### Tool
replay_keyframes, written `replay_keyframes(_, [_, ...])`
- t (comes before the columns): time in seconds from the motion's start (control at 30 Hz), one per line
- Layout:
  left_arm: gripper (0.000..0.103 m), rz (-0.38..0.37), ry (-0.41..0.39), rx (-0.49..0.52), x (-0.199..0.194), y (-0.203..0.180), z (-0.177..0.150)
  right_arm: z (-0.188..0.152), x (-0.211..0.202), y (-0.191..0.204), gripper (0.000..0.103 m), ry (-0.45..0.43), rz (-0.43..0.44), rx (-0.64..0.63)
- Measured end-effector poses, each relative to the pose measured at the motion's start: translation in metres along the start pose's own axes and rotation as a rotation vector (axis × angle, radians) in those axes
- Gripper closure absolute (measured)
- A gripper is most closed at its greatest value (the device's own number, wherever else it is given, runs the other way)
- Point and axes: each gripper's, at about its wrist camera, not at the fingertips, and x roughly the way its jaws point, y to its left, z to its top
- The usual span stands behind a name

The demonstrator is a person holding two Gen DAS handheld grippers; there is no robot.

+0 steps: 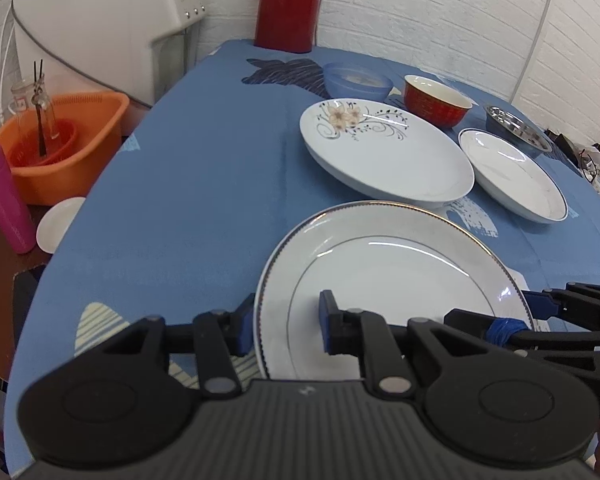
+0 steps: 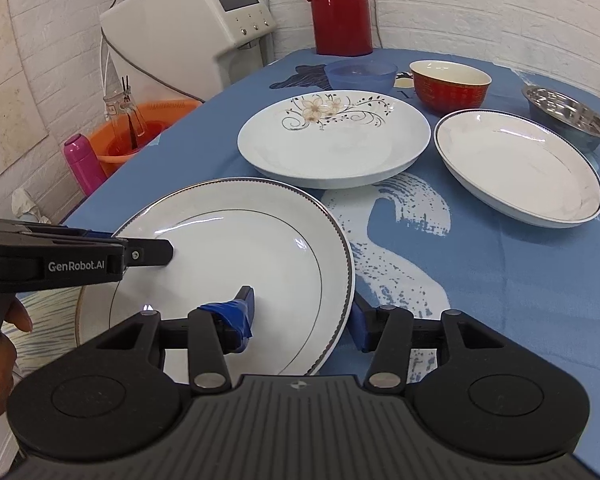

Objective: Organize plates and bowls

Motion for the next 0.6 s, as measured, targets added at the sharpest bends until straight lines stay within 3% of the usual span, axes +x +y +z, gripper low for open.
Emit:
replay_keyframes(0.33, [0.086, 0.015, -0.009, 0.003, -0.002, -0.001, -0.003, 0.000, 0.002, 0.001, 0.066, -0.004, 0.015, -0.007])
replay_keyframes(0.37, [0.081, 0.010, -0.003, 0.005, -0.002, -0.001, -0.003, 0.001, 0.001, -0.002, 0.068, -0.005, 0.025, 0.011])
replay_keyframes(0.4, [0.058, 0.002, -0.001, 0.004, -0.002, -0.001, -0.002, 0.003, -0.002, -0.008, 0.068, -0.011, 0.033, 0.049])
replay_keyframes(0.43, [0.045, 0.005, -0.011, -0.001, -0.003, 0.000, -0.002, 0.005, -0.008, -0.014, 0.068, -0.028, 0.022, 0.083])
replay_keyframes(0.53, [0.046, 0.016, -0.083, -0.011, -0.018, 0.007, 0.007, 0.018, -0.026, -0.032, 0.067, -0.103, -0.036, 0.120])
replay_keyframes(0.6, [0.045, 0.011, -0.104, -0.016, -0.022, 0.013, 0.022, 0.032, -0.026, -0.042, 0.067, -0.109, -0.056, 0.130])
